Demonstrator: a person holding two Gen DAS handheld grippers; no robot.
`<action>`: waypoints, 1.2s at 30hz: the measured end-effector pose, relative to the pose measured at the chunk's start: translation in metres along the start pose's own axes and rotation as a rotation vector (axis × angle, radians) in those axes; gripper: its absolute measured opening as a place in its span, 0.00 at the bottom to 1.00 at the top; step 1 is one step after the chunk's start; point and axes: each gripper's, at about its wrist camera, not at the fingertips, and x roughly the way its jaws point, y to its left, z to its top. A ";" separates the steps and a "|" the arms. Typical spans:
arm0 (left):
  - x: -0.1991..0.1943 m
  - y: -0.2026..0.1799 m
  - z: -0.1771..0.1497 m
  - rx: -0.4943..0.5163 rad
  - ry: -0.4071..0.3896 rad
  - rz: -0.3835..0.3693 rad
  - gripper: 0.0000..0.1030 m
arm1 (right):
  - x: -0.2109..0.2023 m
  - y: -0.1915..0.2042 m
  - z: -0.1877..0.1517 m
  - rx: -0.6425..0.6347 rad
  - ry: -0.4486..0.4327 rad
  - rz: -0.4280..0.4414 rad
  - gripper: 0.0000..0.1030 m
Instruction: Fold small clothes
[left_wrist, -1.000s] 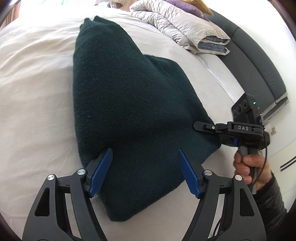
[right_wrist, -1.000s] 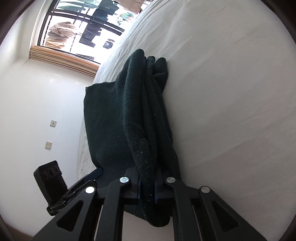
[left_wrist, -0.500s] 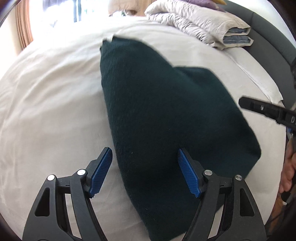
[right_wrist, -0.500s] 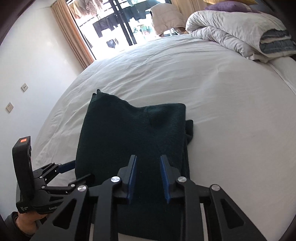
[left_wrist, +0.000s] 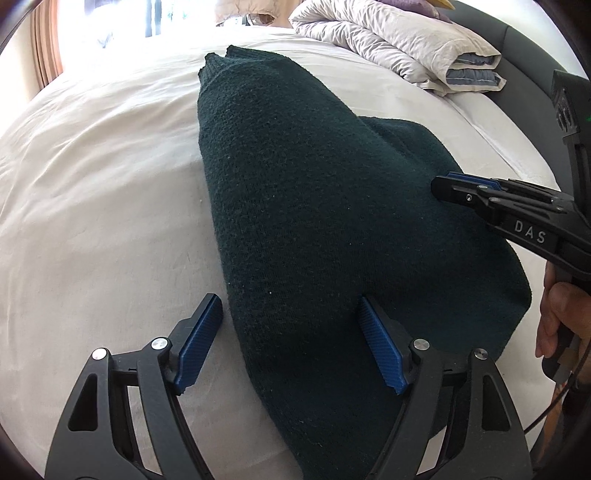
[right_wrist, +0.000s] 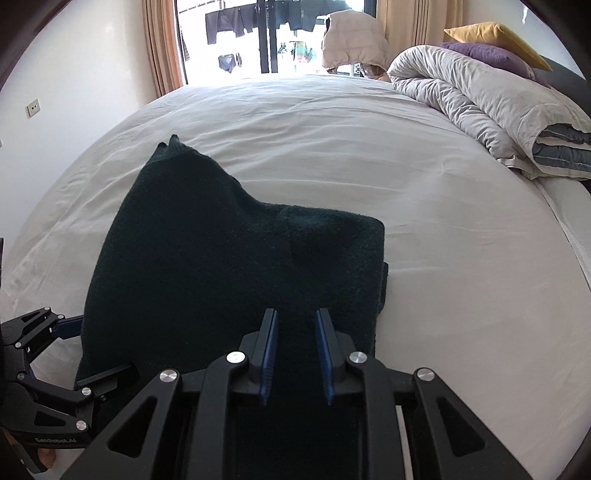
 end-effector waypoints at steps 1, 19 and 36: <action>0.000 -0.001 0.000 0.000 0.000 0.000 0.75 | 0.001 0.000 -0.001 -0.005 -0.002 -0.004 0.21; -0.028 0.027 0.024 -0.122 -0.078 -0.058 0.74 | -0.013 -0.083 -0.014 0.288 -0.026 0.120 0.57; 0.029 0.052 0.044 -0.297 0.056 -0.297 0.56 | 0.054 -0.075 -0.011 0.430 0.154 0.446 0.41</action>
